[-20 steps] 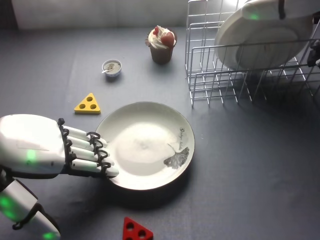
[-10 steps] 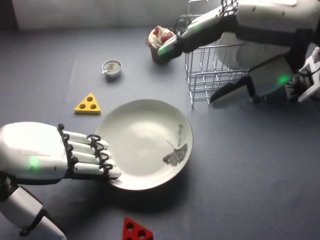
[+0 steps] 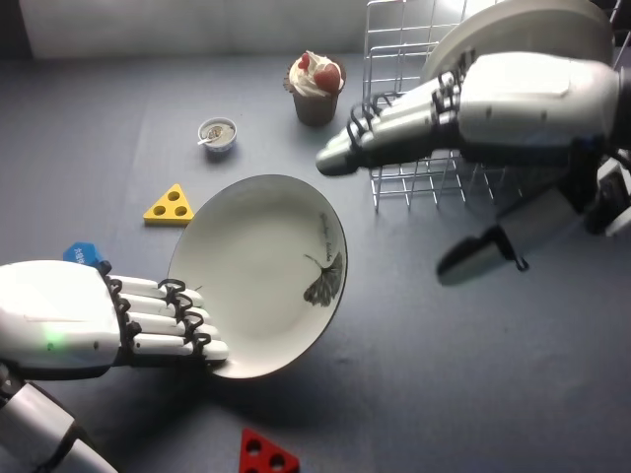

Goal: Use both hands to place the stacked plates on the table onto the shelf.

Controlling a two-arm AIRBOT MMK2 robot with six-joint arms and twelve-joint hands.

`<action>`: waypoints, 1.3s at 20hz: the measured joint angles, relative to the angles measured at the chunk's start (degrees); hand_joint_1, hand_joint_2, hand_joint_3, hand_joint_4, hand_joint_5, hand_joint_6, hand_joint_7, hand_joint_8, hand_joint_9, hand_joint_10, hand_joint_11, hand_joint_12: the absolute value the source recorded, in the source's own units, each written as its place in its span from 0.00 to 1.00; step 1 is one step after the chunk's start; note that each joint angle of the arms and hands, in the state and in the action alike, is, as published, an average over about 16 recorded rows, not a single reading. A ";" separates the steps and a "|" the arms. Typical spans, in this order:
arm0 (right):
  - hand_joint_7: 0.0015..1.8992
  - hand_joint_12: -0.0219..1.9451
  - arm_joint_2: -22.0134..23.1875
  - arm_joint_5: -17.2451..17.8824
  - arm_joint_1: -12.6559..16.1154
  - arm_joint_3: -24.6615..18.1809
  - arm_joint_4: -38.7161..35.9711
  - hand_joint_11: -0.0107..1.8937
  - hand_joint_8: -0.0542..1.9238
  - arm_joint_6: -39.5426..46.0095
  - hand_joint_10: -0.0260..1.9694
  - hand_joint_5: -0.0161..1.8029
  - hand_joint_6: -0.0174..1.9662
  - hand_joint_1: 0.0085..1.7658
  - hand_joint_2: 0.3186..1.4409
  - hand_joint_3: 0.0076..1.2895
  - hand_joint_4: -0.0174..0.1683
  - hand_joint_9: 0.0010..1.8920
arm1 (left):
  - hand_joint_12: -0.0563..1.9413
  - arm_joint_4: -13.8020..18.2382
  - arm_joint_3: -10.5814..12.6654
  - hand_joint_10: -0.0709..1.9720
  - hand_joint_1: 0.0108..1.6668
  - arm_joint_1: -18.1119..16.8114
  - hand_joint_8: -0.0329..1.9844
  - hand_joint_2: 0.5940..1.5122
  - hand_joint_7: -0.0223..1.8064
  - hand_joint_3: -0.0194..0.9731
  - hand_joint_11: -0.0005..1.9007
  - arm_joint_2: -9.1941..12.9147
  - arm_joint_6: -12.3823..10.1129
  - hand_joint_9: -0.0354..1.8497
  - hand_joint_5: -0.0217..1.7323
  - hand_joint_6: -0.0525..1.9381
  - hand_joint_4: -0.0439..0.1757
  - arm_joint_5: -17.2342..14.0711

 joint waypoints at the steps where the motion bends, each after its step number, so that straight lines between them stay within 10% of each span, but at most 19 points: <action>1: 0.19 0.02 -0.06 -0.18 -0.33 -0.33 0.25 0.27 0.03 -2.08 0.01 0.21 0.01 0.56 0.50 0.00 0.08 0.21 | 0.02 -0.26 0.02 0.02 0.04 0.28 0.01 0.42 0.07 0.03 0.06 -0.02 0.01 0.09 0.06 0.02 0.18 -0.06; 13: 0.13 0.01 -2.12 -0.57 -4.07 -4.79 6.84 0.20 0.03 -29.93 0.01 0.17 0.01 0.68 0.45 0.00 0.11 0.13 | 0.02 -1.53 0.21 0.02 0.04 1.47 0.01 0.42 0.07 0.03 0.05 -0.19 0.05 0.08 0.05 0.02 0.18 -0.42; 26: 0.12 0.02 -8.78 -3.88 -7.01 -3.59 7.91 0.20 0.03 -36.41 0.01 0.18 0.01 0.71 0.47 0.01 0.12 0.13 | 0.02 -1.36 0.56 0.02 0.04 1.46 0.01 0.42 0.06 0.04 0.04 -0.26 0.04 0.07 0.04 0.02 0.18 -0.60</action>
